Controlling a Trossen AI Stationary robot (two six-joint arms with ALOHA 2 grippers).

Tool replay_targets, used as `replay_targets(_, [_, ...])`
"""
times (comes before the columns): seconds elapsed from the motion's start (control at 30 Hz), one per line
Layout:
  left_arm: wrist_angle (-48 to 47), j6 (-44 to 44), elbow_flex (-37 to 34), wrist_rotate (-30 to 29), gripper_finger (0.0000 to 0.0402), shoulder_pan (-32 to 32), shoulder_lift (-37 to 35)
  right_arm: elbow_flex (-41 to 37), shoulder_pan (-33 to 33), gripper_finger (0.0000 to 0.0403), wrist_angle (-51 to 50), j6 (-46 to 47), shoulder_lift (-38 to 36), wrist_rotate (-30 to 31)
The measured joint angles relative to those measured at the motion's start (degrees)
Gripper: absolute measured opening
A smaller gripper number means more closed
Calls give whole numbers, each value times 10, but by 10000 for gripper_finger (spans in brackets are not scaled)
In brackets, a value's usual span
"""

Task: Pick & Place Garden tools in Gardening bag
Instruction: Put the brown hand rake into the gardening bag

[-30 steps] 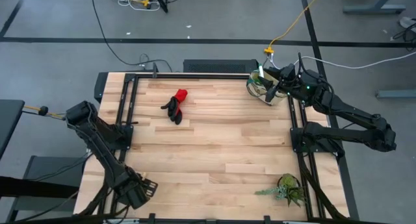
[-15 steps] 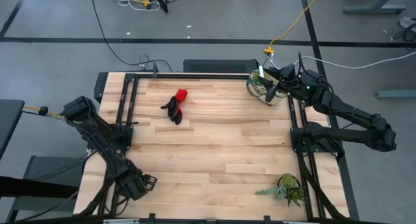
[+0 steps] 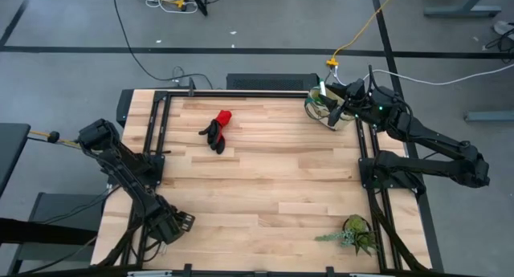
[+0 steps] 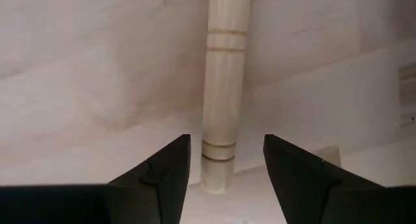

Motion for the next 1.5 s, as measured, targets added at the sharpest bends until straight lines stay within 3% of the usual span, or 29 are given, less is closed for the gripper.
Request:
replay_targets(0.97, [10, -11, -3, -15, 185, 2, 5, 0, 0, 222, 0, 0, 0, 0])
replay_targets(1.5, [9, 27, -3, -2, 111, -1, 5, 0, 0, 222, 0, 0, 0, 0])
